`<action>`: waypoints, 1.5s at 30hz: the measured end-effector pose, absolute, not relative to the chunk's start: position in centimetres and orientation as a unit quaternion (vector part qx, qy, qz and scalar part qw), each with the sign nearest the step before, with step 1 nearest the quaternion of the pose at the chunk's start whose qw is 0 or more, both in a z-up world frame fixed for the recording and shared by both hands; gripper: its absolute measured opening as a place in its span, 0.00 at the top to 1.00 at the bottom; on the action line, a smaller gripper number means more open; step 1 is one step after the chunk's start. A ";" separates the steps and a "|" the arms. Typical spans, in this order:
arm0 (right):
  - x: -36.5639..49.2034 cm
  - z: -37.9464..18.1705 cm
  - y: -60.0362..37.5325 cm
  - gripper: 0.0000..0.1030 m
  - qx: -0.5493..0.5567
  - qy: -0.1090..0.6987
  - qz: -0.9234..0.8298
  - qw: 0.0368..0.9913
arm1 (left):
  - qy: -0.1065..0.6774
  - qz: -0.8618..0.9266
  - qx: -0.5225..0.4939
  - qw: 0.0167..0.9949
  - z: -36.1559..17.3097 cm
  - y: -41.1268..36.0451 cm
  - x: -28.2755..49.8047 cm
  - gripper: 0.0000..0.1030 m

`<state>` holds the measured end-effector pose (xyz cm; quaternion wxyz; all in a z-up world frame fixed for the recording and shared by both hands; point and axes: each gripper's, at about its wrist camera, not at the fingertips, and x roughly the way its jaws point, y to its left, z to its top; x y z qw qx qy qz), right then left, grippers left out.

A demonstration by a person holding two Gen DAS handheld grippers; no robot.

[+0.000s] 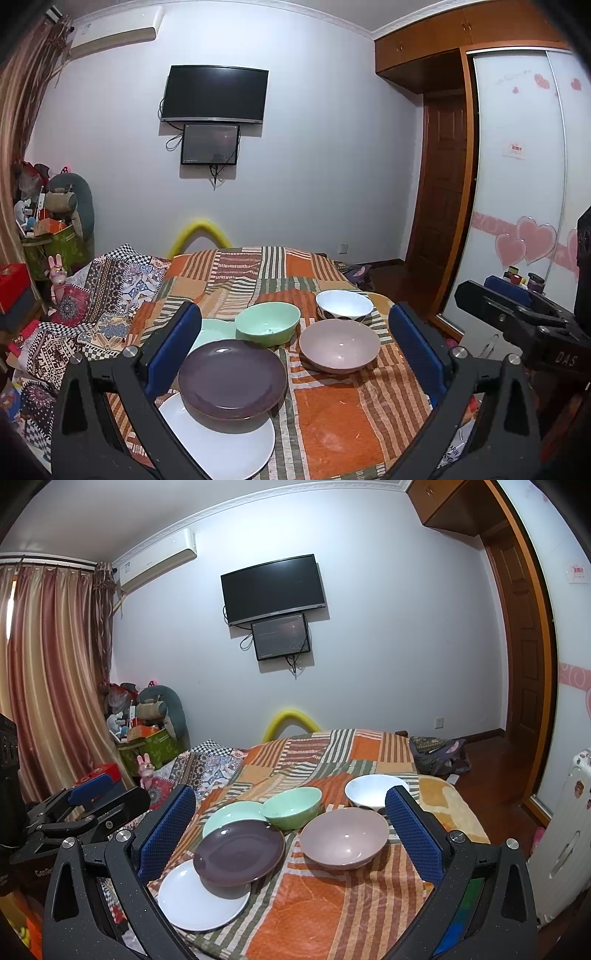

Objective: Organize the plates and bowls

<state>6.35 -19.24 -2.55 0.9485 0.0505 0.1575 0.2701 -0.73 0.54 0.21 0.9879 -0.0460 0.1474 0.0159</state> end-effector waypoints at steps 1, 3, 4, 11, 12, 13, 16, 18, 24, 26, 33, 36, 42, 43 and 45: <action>6.3 -2.6 -19.2 0.01 0.051 0.158 0.270 0.948 | 0.147 0.016 -0.046 0.988 0.2 0.6 -0.7 0.00; 6.3 -2.6 -19.2 0.01 0.050 0.157 0.270 0.949 | 0.147 0.015 -0.047 0.988 0.3 0.7 -0.7 0.00; 6.4 -2.6 -19.2 0.01 0.051 0.158 0.270 0.949 | 0.147 0.015 -0.046 0.988 0.3 0.6 -0.7 0.00; 6.3 -2.6 -19.2 0.01 0.050 0.158 0.270 0.948 | 0.147 0.014 -0.048 0.988 0.3 0.7 -0.7 0.00; 6.4 -2.6 -19.2 0.01 0.050 0.158 0.270 0.948 | 0.148 0.014 -0.048 0.988 0.3 0.7 -0.7 0.00; 6.4 -2.6 -19.2 0.01 0.050 0.158 0.270 0.948 | 0.147 0.015 -0.048 0.988 0.3 0.7 -0.7 0.00; 6.3 -2.7 -19.2 0.01 0.050 0.158 0.270 0.948 | 0.147 0.014 -0.048 0.988 0.3 0.7 -0.8 0.00; 6.3 -2.7 -19.2 0.01 0.050 0.158 0.270 0.948 | 0.147 0.014 -0.049 0.988 0.2 0.7 -0.7 0.00; 6.3 -2.7 -19.2 0.01 0.050 0.159 0.271 0.948 | 0.148 0.013 -0.050 0.988 0.2 0.7 -0.7 0.00; 6.1 -2.8 -19.1 0.01 0.050 0.158 0.271 0.948 | 0.147 0.013 -0.051 0.988 0.2 0.7 -0.7 0.00; 6.2 -2.7 -19.1 0.01 0.050 0.159 0.270 0.948 | 0.148 0.013 -0.051 0.988 0.1 0.7 -0.8 0.00; 6.2 -2.6 -19.1 0.01 0.050 0.159 0.271 0.948 | 0.148 0.012 -0.053 0.987 0.1 0.8 -0.7 0.00; 6.2 -2.9 -19.0 0.01 0.052 0.163 0.271 0.947 | 0.151 0.012 -0.056 0.987 0.0 0.9 -0.6 0.00; 6.3 -3.0 -18.9 0.01 0.052 0.165 0.271 0.947 | 0.152 0.011 -0.056 0.987 0.0 1.1 -0.6 0.00; 6.4 -3.4 -18.8 0.01 0.053 0.171 0.272 0.946 | 0.154 0.013 -0.057 0.986 -0.2 1.3 -0.4 0.00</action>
